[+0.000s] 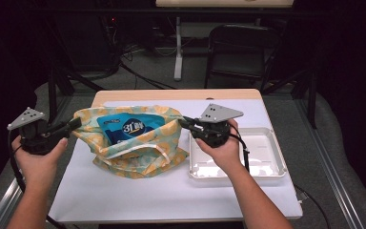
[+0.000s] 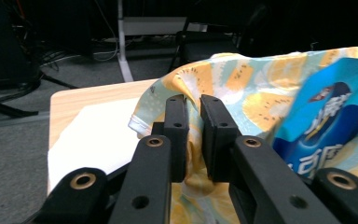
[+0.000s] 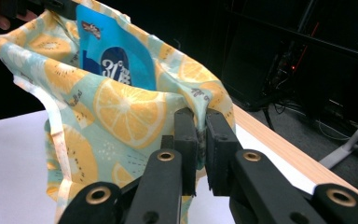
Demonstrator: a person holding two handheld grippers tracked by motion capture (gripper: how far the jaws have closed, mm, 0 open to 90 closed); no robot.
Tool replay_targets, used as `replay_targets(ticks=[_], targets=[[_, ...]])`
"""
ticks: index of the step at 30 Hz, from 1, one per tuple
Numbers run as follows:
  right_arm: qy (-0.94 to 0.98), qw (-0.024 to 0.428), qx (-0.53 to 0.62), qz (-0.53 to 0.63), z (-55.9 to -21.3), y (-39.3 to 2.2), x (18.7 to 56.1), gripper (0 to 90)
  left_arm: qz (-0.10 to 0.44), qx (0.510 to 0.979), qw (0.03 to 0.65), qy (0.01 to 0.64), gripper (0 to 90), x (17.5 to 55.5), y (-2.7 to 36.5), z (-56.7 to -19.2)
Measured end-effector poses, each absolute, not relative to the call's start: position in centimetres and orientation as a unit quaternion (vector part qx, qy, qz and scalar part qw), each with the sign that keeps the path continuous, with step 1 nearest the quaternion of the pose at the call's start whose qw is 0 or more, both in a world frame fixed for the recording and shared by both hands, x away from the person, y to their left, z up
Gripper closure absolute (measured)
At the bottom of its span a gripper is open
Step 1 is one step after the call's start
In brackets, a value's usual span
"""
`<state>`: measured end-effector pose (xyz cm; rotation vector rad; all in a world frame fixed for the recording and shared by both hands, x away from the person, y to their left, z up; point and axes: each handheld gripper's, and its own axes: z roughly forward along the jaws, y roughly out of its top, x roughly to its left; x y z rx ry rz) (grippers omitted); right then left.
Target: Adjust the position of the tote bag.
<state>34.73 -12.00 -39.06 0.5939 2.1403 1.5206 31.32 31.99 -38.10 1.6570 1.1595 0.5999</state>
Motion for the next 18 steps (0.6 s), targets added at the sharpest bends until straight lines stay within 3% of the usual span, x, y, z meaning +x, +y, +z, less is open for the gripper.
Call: replay_targets(ticks=[10,18], targets=[[0.772,0.172,0.218,0.571,-41.4,-12.4,34.2,81.0,0.232,0.682,0.508,0.473,77.9,30.4,31.1,-39.2],[0.781,0.168,0.219,0.560,-42.3,-12.1,33.9,79.3,0.228,0.679,0.515,0.470,75.2,30.0,30.3,-40.6]])
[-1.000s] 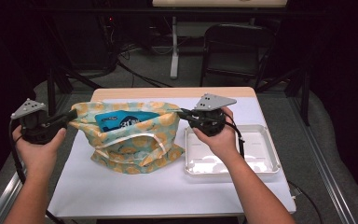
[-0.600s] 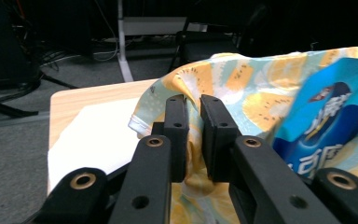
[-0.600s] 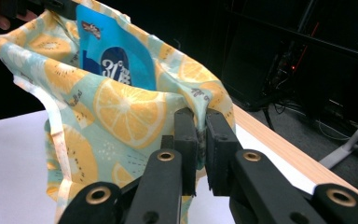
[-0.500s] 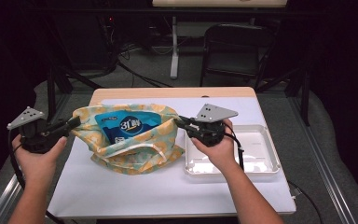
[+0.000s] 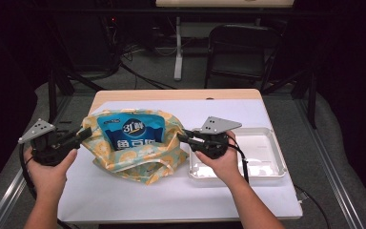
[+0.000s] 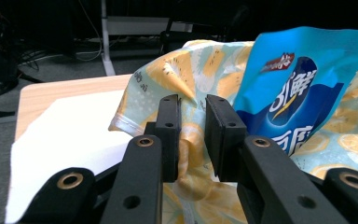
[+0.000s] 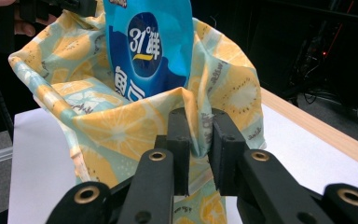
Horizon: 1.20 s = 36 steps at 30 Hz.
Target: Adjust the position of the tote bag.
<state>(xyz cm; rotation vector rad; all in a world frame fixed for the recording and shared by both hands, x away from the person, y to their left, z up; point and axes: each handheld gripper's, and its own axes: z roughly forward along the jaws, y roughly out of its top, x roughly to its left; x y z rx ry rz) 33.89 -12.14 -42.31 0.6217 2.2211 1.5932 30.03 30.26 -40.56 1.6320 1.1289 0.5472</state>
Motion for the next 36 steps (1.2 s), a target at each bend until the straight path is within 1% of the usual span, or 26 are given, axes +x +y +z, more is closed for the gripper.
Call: replay_targets(ticks=[10,22,29,33,36], targets=[[0.798,0.169,0.215,0.537,-43.3,-11.5,33.7,76.0,0.222,0.680,0.508,0.480,71.7,29.8,30.4,-42.2],[0.807,0.162,0.222,0.523,-44.2,-11.4,34.0,75.3,0.225,0.676,0.505,0.487,70.8,29.7,30.6,-43.4],[0.801,0.156,0.231,0.530,-44.1,-12.0,34.0,71.7,0.211,0.658,0.531,0.491,66.7,29.6,30.8,-44.4],[0.797,0.142,0.238,0.537,-43.7,-12.6,33.8,67.3,0.207,0.660,0.538,0.482,63.1,29.8,30.8,-44.8],[0.794,0.145,0.242,0.538,-43.4,-12.9,33.7,64.3,0.197,0.657,0.548,0.479,61.6,29.9,30.9,-45.4]])
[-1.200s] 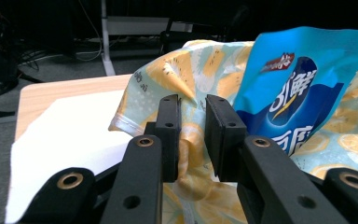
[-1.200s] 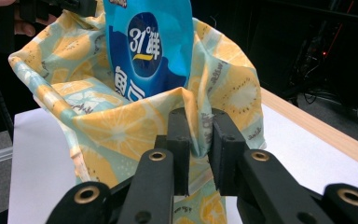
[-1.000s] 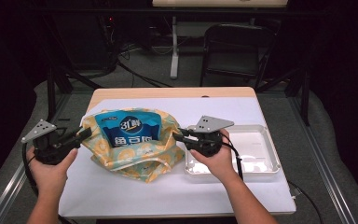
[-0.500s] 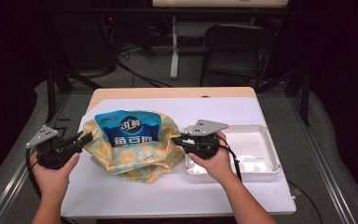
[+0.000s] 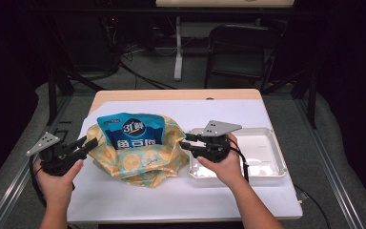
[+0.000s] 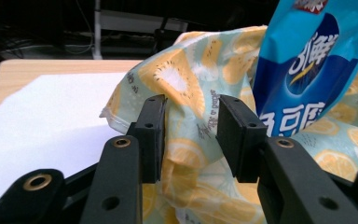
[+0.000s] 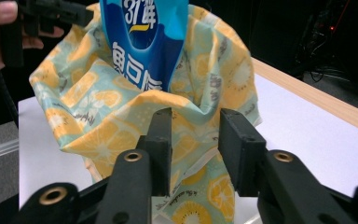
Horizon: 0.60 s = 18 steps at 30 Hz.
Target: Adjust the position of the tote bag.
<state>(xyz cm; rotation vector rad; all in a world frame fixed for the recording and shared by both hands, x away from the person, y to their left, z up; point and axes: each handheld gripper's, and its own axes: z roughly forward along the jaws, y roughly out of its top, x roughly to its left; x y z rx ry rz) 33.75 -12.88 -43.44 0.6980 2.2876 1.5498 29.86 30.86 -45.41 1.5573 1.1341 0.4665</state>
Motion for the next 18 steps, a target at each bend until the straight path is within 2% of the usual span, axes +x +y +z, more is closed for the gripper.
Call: replay_targets(ticks=[6,18], targets=[[0.786,0.142,0.262,0.542,-43.1,-13.7,34.1,57.1,0.189,0.660,0.552,0.473,60.2,29.7,31.0,-45.5],[0.765,0.137,0.269,0.569,-42.2,-14.0,33.6,51.8,0.194,0.669,0.543,0.469,56.9,29.4,30.5,-46.0]])
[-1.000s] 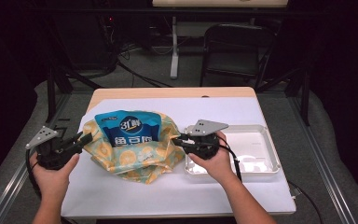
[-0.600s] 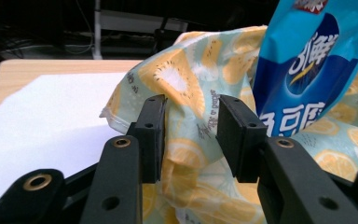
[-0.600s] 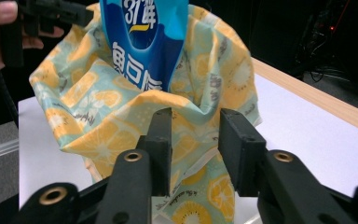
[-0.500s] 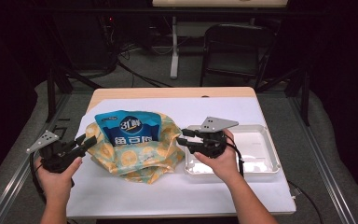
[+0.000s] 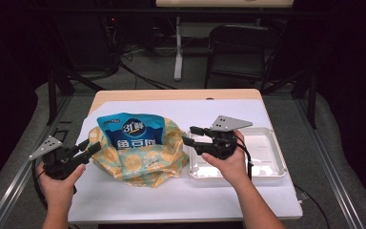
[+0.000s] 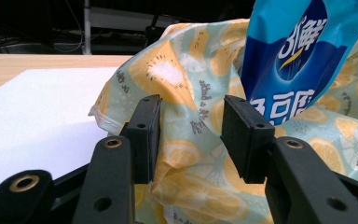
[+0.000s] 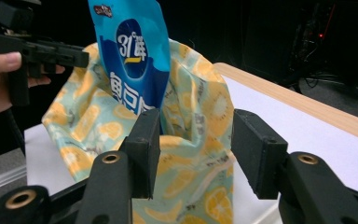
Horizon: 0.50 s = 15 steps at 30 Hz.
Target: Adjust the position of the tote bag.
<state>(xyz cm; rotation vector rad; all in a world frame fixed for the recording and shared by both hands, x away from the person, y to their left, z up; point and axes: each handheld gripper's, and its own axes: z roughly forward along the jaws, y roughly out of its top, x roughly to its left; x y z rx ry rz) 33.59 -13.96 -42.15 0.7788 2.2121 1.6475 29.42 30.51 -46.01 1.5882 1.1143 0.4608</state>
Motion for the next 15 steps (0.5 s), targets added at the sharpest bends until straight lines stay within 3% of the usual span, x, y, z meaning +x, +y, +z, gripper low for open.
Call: replay_targets(ticks=[6,15], targets=[[0.779,0.142,0.267,0.549,-42.9,-12.6,33.6,51.8,0.192,0.675,0.536,0.469,57.6,29.3,30.5,-46.3],[0.812,0.127,0.263,0.505,-44.4,-11.3,33.8,76.5,0.187,0.680,0.526,0.475,66.8,29.3,30.6,-47.1]])
